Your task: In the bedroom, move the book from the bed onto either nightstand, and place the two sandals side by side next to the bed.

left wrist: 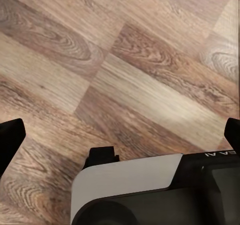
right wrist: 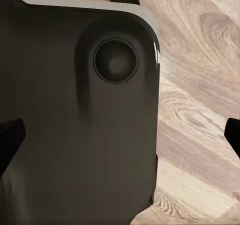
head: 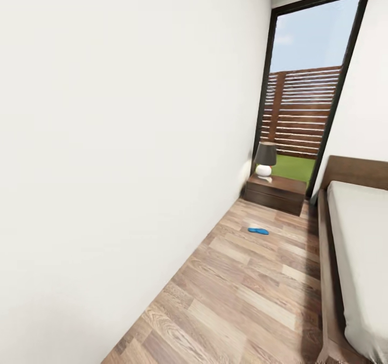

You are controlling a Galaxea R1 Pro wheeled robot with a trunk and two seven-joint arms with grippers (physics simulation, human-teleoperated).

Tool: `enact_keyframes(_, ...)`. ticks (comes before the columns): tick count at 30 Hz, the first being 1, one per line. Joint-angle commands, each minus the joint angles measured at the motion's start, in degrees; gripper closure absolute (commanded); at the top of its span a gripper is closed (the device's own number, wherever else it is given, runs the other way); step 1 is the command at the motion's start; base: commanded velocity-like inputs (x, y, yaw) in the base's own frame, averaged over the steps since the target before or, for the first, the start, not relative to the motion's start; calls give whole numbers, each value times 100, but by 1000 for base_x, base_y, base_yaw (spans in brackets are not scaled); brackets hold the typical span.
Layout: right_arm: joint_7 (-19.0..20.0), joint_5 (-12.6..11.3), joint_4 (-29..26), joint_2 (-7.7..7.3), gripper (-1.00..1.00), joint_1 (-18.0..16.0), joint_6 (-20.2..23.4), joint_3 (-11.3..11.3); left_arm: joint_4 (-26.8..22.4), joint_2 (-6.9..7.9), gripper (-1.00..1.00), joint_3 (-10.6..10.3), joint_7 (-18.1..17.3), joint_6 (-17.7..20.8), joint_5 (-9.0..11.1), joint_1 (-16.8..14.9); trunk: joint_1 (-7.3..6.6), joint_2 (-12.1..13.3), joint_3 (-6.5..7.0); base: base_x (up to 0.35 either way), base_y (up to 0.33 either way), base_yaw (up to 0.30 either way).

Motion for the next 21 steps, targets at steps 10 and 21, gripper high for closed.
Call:
enact_keyframes(10, -3, -4, 5, 2, -100, -4, -19, 3, 3, 2, -100, -22, 7, -19, -20, -3, 0, -3, -6, 0, 0, -247)
enact_keyframes(21, -3, -4, 5, 2, -100, -4, -19, 3, 3, -1, -100, -22, 7, -19, -19, -3, 0, -3, -6, 0, 0, -197)
